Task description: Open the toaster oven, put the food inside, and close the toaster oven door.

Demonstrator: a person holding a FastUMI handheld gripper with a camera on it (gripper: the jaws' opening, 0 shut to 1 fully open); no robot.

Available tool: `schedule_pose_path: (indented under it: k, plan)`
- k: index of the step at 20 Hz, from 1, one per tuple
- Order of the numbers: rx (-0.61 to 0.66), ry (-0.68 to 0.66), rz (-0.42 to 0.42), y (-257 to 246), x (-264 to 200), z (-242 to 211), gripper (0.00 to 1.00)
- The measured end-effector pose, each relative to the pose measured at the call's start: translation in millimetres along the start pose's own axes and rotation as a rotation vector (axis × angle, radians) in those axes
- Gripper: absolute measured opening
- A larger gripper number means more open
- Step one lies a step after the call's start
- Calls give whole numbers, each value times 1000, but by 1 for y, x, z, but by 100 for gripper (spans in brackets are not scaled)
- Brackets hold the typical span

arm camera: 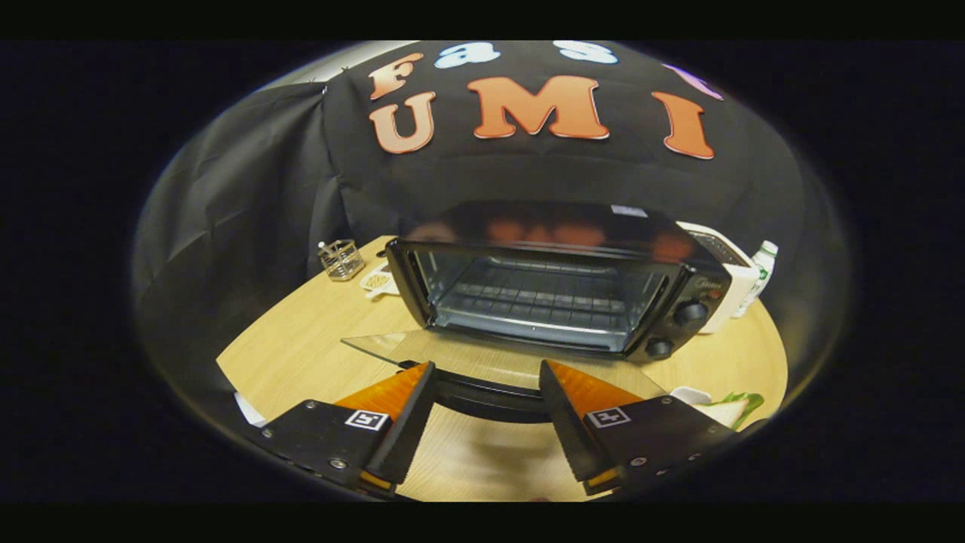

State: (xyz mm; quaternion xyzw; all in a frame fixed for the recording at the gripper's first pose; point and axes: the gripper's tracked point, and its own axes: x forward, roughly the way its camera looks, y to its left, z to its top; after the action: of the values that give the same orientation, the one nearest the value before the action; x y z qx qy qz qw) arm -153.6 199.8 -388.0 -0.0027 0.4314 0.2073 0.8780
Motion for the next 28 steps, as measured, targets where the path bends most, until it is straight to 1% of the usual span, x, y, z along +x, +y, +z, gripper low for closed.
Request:
schedule_pose_path:
  k: [6,9,11,12,15,19,21,23,24,28]
  plan:
    - [6,119,33,6,7,-35,80]
    - [48,204,29,6,18,-60,80]
    - [63,253,42,9,27,-76,80]
    - [44,258,47,8,29,-81,80]
    - [9,239,48,7,30,-77,77]
    - [62,270,55,4,15,-79,77]
    - [91,223,59,0,0,-67,77]
    - [99,188,40,-12,-14,-54,77]
    - [99,172,20,-23,-23,-49,78]
    - [102,108,-121,-87,-52,-27,82]
